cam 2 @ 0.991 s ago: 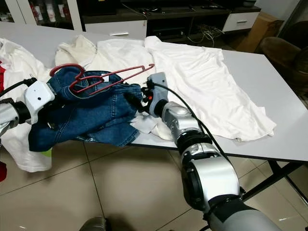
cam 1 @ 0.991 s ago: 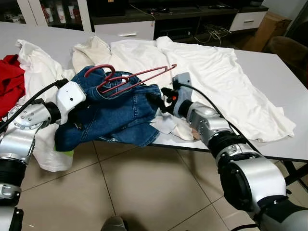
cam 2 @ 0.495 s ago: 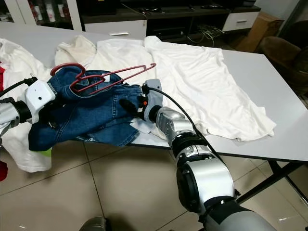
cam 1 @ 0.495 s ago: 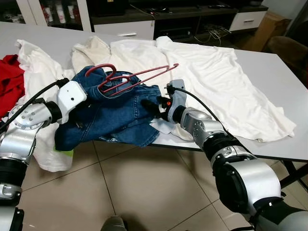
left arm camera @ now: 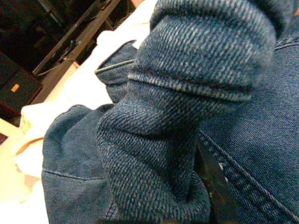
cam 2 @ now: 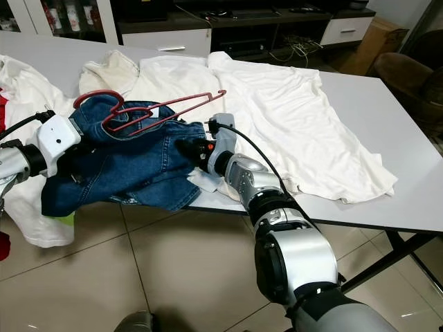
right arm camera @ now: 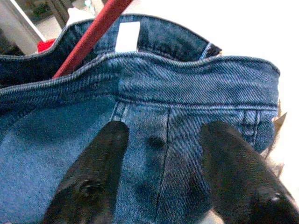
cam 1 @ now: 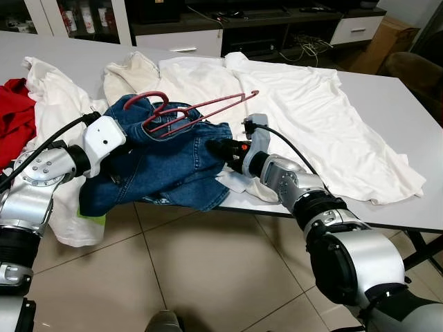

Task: Hang hanger

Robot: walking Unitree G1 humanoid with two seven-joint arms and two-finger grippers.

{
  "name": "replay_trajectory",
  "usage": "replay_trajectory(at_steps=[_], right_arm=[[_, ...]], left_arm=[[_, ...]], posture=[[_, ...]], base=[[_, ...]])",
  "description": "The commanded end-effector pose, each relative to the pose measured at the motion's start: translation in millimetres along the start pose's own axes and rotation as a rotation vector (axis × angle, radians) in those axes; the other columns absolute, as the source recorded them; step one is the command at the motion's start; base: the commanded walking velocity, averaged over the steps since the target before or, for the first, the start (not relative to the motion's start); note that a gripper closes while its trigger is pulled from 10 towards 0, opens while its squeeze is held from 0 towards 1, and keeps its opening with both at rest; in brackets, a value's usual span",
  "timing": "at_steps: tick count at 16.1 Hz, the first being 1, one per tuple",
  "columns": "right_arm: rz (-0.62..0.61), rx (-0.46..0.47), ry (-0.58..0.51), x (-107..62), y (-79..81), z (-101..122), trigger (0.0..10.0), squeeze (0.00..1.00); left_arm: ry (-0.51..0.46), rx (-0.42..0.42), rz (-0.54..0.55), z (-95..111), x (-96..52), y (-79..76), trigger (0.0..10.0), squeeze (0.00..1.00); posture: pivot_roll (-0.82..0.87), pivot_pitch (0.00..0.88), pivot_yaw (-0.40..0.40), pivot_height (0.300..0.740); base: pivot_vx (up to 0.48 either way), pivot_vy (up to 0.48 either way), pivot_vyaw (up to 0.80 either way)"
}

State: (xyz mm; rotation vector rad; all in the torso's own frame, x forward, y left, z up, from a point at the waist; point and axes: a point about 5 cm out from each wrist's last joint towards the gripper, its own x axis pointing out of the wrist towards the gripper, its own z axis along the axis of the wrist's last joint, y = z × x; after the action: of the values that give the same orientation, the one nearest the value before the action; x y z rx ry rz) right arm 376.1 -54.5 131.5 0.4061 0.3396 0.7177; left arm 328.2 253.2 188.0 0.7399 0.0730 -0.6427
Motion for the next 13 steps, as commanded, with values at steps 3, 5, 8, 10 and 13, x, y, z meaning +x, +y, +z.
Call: replay_trajectory(at_steps=[3,5,8,10,13], right_arm=[[0.016,0.031,-0.058,-5.1,-4.5,10.3,0.0,0.0],[0.052,0.039,-0.046,-5.2,-2.5,7.4,0.0,0.0],[0.076,0.032,-0.048,-5.6,-1.2,5.6,0.0,0.0],[0.073,0.032,-0.046,-6.6,-2.5,6.0,0.0,0.0],[0.068,0.031,-0.038,-8.5,-4.8,5.0,0.0,0.0]], left_arm=[[-0.028,0.026,0.018,7.6,2.9,4.3,8.0,0.0],[-0.03,0.029,0.021,8.2,2.9,5.1,8.1,0.0],[-0.03,0.033,0.023,8.3,2.9,5.8,8.1,0.0],[-0.032,0.034,0.022,8.4,3.3,5.3,8.1,0.0],[-0.033,0.033,0.021,8.1,3.7,4.3,8.2,0.0]], posture=[[0.15,0.0,-0.074,0.74],[0.15,0.0,-0.072,0.74],[0.15,0.0,-0.071,0.74],[0.14,0.0,-0.071,0.74],[0.14,0.0,-0.075,0.74]], base=[[0.0,0.0,0.0],[0.0,0.0,0.0],[0.0,0.0,0.0],[0.0,0.0,0.0],[0.0,0.0,0.0]])
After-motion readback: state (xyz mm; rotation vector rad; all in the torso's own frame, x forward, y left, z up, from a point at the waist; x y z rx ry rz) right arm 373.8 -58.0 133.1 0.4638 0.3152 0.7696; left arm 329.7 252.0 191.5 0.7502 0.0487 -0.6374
